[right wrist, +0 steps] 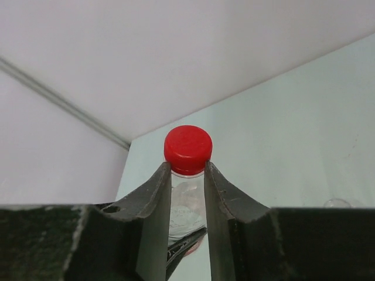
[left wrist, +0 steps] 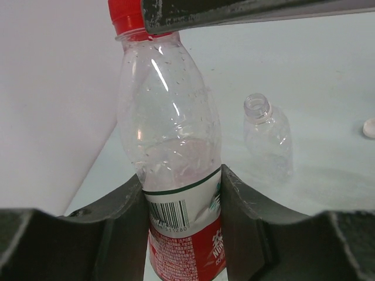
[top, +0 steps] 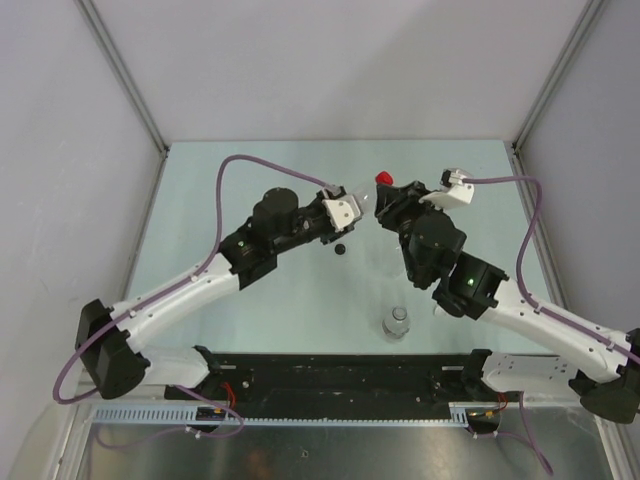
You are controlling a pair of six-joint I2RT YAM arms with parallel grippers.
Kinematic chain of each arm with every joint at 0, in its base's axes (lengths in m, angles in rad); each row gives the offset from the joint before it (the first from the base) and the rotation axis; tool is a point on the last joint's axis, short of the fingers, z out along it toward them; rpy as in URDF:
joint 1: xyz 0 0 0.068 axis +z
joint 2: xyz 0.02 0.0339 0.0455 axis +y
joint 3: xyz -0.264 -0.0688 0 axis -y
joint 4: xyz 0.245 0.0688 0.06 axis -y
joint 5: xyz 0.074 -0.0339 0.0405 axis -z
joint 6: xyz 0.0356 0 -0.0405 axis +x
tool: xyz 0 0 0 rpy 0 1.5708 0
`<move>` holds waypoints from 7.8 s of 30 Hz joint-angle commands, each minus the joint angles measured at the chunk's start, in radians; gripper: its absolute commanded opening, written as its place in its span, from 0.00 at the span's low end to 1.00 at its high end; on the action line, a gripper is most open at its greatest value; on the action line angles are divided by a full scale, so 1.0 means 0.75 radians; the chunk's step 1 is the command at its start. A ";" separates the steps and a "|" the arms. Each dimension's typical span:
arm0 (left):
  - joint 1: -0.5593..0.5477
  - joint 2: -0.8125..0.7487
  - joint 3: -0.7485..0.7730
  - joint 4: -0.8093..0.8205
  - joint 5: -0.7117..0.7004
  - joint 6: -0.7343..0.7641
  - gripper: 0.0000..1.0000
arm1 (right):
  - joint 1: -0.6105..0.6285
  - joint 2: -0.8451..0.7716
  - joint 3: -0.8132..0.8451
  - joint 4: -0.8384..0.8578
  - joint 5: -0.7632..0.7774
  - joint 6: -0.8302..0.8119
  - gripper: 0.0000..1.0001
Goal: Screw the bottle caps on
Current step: Screw the bottle cap onto the plastic bottle, then place the plastic bottle at the center of the board, then pick up the bottle cap from the center of the board.
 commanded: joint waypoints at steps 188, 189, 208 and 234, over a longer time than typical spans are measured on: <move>-0.042 -0.634 -0.936 0.382 -0.651 -1.055 1.00 | -1.163 -0.287 -0.278 -0.394 -1.678 -0.404 0.99; -0.041 -0.638 -0.943 0.371 -0.646 -1.067 1.00 | -1.077 -0.287 -0.270 -0.423 -1.622 -0.429 0.99; -0.043 -0.783 -1.009 0.088 -0.581 -1.299 0.99 | -0.383 -0.060 -0.210 -0.347 -0.719 -0.739 0.99; 0.179 0.305 -0.183 -0.146 -0.359 -1.253 0.89 | -0.389 -0.321 -0.279 -0.445 -0.424 -0.589 0.99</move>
